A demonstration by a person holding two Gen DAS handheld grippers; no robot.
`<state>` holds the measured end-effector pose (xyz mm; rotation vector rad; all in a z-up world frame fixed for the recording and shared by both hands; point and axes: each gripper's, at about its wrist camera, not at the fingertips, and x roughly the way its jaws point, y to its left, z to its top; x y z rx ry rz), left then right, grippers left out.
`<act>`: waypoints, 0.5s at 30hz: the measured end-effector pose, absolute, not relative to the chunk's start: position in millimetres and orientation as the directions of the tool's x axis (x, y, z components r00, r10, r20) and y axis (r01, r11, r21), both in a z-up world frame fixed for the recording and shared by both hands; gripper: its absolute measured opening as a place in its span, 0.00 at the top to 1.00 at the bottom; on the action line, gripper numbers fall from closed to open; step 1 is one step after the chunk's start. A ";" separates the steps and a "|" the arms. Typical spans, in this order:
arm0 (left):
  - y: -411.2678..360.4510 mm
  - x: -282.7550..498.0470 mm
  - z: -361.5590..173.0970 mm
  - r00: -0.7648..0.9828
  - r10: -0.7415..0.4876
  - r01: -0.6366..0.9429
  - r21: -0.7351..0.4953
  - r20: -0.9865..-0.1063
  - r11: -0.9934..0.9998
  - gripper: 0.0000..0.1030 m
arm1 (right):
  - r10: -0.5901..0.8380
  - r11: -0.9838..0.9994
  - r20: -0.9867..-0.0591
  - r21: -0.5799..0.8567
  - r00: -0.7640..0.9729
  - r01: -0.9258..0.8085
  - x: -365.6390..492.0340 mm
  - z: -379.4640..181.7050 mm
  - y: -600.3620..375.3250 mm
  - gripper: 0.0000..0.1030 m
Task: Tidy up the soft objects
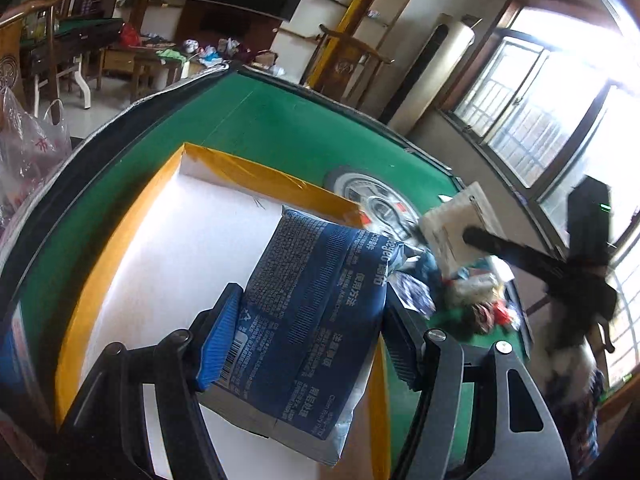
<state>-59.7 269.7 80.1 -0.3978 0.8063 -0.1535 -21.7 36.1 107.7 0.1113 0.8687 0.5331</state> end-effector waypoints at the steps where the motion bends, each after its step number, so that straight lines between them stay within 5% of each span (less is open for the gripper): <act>1: 271.0 -50.7 78.0 0.682 -0.272 -0.027 -0.394 -0.679 0.919 0.36 | 0.526 0.842 -0.697 0.344 0.489 -0.416 -18.7 104.1 43.5 0.93; 14: 287.4 18.5 31.0 0.614 -0.248 -0.186 -0.442 -0.750 0.878 0.35 | 0.609 0.772 -0.757 0.499 0.237 -0.393 29.3 25.6 128.2 0.92; 15: 290.4 18.6 31.9 0.620 -0.257 -0.187 -0.458 -0.741 0.869 0.35 | 0.594 0.783 -0.765 0.478 0.249 -0.398 31.0 25.8 129.5 0.84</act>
